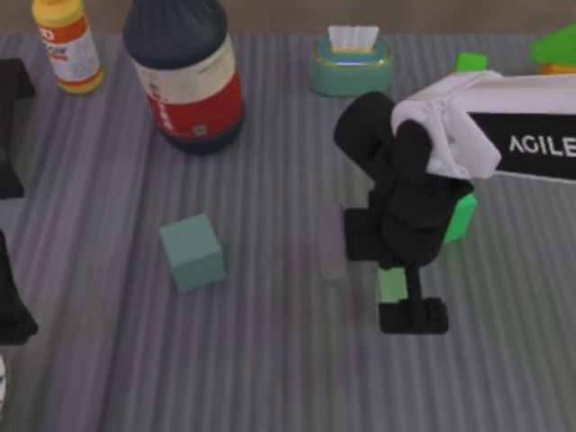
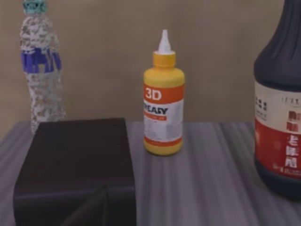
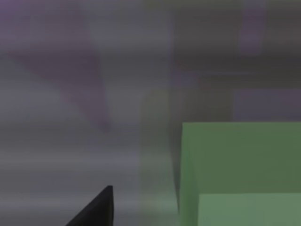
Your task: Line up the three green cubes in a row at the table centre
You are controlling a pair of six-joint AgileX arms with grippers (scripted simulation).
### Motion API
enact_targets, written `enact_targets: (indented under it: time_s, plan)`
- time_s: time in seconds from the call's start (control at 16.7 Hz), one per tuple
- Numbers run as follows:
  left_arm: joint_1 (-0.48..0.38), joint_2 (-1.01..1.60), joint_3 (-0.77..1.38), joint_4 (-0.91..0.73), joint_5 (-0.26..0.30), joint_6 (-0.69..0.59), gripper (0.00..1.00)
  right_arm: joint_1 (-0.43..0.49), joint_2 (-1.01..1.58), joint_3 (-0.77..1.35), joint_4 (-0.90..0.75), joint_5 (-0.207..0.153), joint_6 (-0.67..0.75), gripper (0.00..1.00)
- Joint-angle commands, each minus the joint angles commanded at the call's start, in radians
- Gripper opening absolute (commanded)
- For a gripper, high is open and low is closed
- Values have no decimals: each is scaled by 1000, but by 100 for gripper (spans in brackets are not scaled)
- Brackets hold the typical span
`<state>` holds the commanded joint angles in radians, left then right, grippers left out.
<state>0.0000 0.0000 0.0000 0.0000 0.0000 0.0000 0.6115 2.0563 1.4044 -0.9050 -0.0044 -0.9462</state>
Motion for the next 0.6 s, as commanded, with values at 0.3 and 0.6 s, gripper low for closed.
enact_targets:
  time_s: [0.3,0.6]
  plan:
    - [0,0,0,0,0,0,100,4,-45,108,-162,0,-3,100]
    - [0,0,0,0,0,0,100,6,-80,168,-248,-1,-3,100]
